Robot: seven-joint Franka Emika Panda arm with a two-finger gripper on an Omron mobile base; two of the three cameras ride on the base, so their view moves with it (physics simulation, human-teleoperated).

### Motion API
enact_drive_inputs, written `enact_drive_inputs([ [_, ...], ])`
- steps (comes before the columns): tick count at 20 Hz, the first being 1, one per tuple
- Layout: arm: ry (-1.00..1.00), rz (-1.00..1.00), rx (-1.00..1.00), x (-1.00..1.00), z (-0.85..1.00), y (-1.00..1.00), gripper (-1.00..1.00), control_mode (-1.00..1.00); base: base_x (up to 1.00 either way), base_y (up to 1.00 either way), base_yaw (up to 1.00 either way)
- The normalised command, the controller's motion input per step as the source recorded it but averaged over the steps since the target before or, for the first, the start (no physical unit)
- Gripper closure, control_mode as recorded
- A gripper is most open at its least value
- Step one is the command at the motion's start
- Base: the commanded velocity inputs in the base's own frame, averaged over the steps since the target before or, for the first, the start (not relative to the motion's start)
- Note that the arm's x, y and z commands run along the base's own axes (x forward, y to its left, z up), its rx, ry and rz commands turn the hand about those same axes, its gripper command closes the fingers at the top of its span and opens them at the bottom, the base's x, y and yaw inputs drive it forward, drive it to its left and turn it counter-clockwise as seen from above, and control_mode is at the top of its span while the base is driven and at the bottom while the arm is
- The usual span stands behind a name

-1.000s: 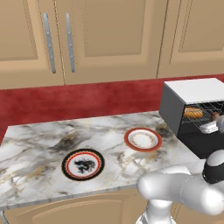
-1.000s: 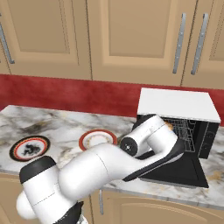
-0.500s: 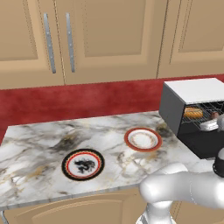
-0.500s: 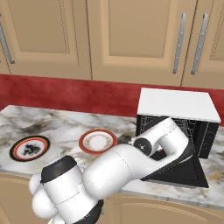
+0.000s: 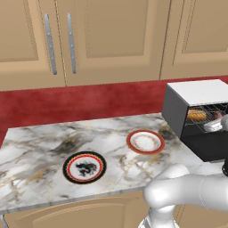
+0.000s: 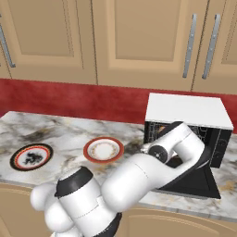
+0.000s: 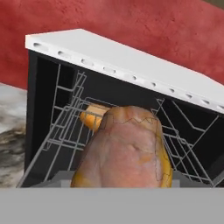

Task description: Open the toaster oven door. Place the hotdog bun on the bottom rack in the toaster oven and place the chicken drumstick on the top rack.

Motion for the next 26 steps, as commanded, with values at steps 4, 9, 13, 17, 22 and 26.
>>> enact_drive_inputs([
  [4, 0.18, -0.01, 0.29, 0.36, 0.46, -0.12, 1.0, -1.0, 0.0, 0.0, 0.0],
  [9, 0.22, 0.0, 0.23, 0.34, 0.54, -0.11, 1.0, -1.0, 0.0, 0.0, 0.0],
  [13, 0.17, -0.03, 0.21, 0.01, 0.58, -0.2, 1.0, -1.0, 0.0, 0.0, 0.0],
  [17, 0.1, -0.06, 0.18, -0.05, 0.66, -0.14, 1.0, -1.0, 0.0, 0.0, 0.0],
  [22, 0.15, -0.01, 0.13, 0.17, 0.65, 0.0, 1.0, -1.0, 0.0, 0.0, 0.0],
  [26, 0.32, 0.0, 0.07, 0.27, 0.5, 0.0, 1.0, -1.0, 0.0, 0.0, 0.0],
])
